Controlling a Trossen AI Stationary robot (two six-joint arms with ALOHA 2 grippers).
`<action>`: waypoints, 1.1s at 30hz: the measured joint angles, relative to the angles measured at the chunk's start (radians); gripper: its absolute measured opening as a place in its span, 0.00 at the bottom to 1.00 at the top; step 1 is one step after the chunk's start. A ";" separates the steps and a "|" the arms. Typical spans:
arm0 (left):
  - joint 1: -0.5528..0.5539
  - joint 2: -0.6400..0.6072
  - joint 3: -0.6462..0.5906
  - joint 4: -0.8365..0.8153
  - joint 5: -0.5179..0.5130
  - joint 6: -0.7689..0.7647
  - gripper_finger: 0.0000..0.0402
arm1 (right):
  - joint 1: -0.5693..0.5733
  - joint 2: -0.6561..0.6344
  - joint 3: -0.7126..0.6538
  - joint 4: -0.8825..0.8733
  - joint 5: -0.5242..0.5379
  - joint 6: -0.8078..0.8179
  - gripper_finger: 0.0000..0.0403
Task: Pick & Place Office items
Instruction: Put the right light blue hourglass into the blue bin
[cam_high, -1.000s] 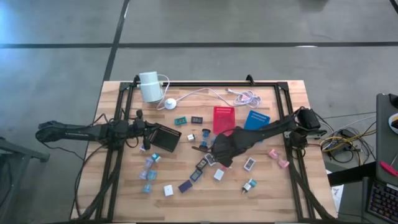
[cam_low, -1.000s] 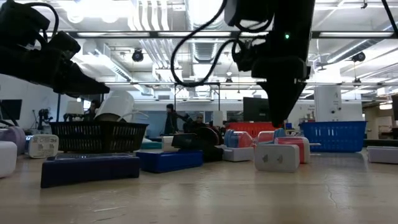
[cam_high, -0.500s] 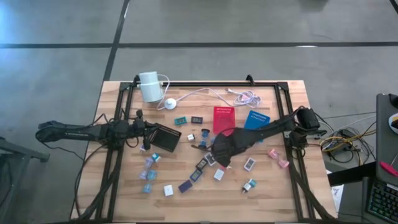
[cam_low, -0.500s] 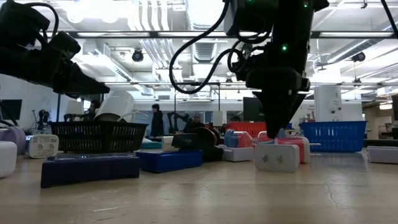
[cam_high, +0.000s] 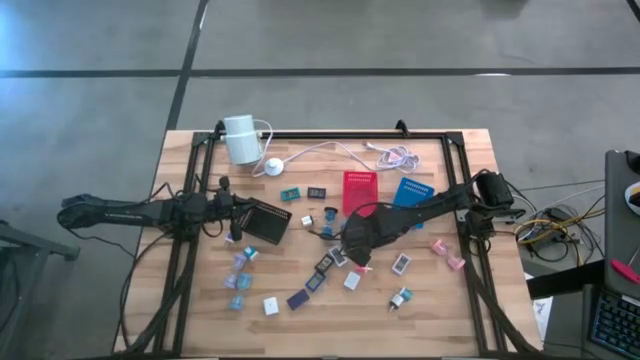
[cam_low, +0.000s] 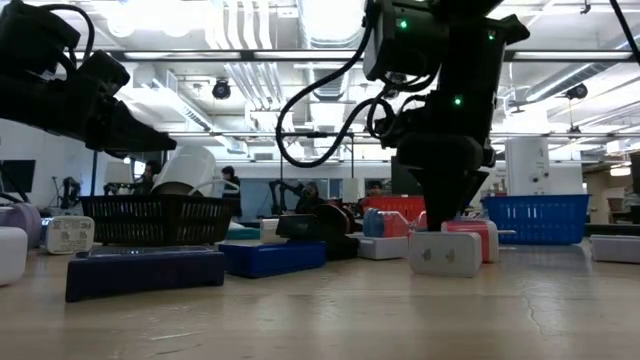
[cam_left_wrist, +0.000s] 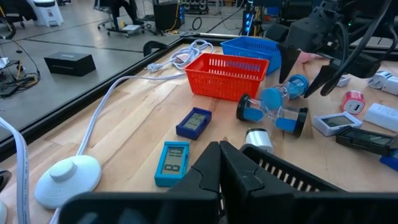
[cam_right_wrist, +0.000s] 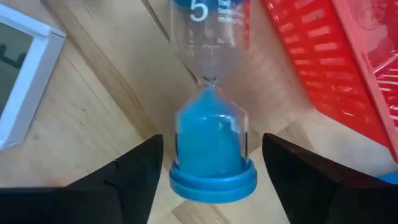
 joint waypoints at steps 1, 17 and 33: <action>0.000 0.000 0.000 0.000 0.000 0.002 0.01 | 0.000 0.000 -0.004 0.000 -0.001 0.000 0.62; 0.000 0.000 0.000 0.000 0.000 0.002 0.01 | 0.025 -0.056 0.047 -0.002 -0.021 -0.112 0.46; -0.001 0.009 0.066 0.218 0.099 -0.037 0.01 | 0.141 -0.480 0.040 0.008 0.207 -0.260 0.46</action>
